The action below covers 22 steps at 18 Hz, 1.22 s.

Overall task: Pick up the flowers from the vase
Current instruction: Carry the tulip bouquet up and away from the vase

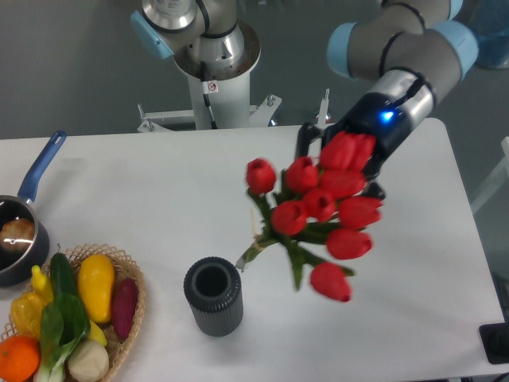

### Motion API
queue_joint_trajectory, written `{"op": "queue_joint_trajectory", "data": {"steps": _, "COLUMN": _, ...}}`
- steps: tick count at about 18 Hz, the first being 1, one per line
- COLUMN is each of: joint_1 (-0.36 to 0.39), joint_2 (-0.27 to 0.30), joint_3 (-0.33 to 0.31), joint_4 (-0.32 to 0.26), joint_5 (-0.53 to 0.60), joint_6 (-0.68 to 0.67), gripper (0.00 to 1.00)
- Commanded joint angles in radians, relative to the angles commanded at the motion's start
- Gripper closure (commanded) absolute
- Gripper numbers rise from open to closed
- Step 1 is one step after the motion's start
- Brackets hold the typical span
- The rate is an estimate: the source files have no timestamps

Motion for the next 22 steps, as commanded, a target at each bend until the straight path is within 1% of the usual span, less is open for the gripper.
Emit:
{"op": "queue_joint_trajectory", "data": {"steps": 1, "joint_1": 0.014, "joint_2": 0.006, "joint_3": -0.009, "joint_4": 0.0, "joint_5": 0.008, "joint_6": 0.003, "gripper": 1.0}}
{"op": "queue_joint_trajectory", "data": {"steps": 2, "joint_1": 0.031, "joint_2": 0.021, "joint_3": -0.043, "joint_4": 0.002, "joint_5": 0.011, "joint_6": 0.027, "gripper": 1.0}}
{"op": "queue_joint_trajectory", "data": {"steps": 4, "joint_1": 0.07, "joint_2": 0.047, "joint_3": -0.109, "joint_4": 0.0, "joint_5": 0.029, "joint_6": 0.145, "gripper": 1.0}}
{"op": "queue_joint_trajectory", "data": {"steps": 5, "joint_1": 0.08, "joint_2": 0.049, "joint_3": -0.136, "joint_4": 0.0, "joint_5": 0.046, "joint_6": 0.203, "gripper": 1.0}}
{"op": "queue_joint_trajectory", "data": {"steps": 7, "joint_1": 0.094, "joint_2": 0.049, "joint_3": -0.16, "joint_4": -0.001, "joint_5": 0.127, "joint_6": 0.284, "gripper": 1.0}}
{"op": "queue_joint_trajectory", "data": {"steps": 10, "joint_1": 0.107, "joint_2": 0.051, "joint_3": -0.16, "joint_4": -0.002, "joint_5": 0.289, "joint_6": 0.321, "gripper": 1.0}}
{"op": "queue_joint_trajectory", "data": {"steps": 13, "joint_1": 0.12, "joint_2": 0.049, "joint_3": -0.161, "joint_4": -0.005, "joint_5": 0.4, "joint_6": 0.37, "gripper": 1.0}}
{"op": "queue_joint_trajectory", "data": {"steps": 15, "joint_1": 0.124, "joint_2": 0.051, "joint_3": -0.16, "joint_4": -0.006, "joint_5": 0.515, "joint_6": 0.387, "gripper": 1.0}}
{"op": "queue_joint_trajectory", "data": {"steps": 18, "joint_1": 0.129, "joint_2": 0.051, "joint_3": -0.157, "joint_4": -0.009, "joint_5": 0.624, "joint_6": 0.39, "gripper": 1.0}}
{"op": "queue_joint_trajectory", "data": {"steps": 22, "joint_1": 0.118, "joint_2": 0.063, "joint_3": -0.149, "joint_4": -0.011, "joint_5": 0.862, "joint_6": 0.397, "gripper": 1.0}}
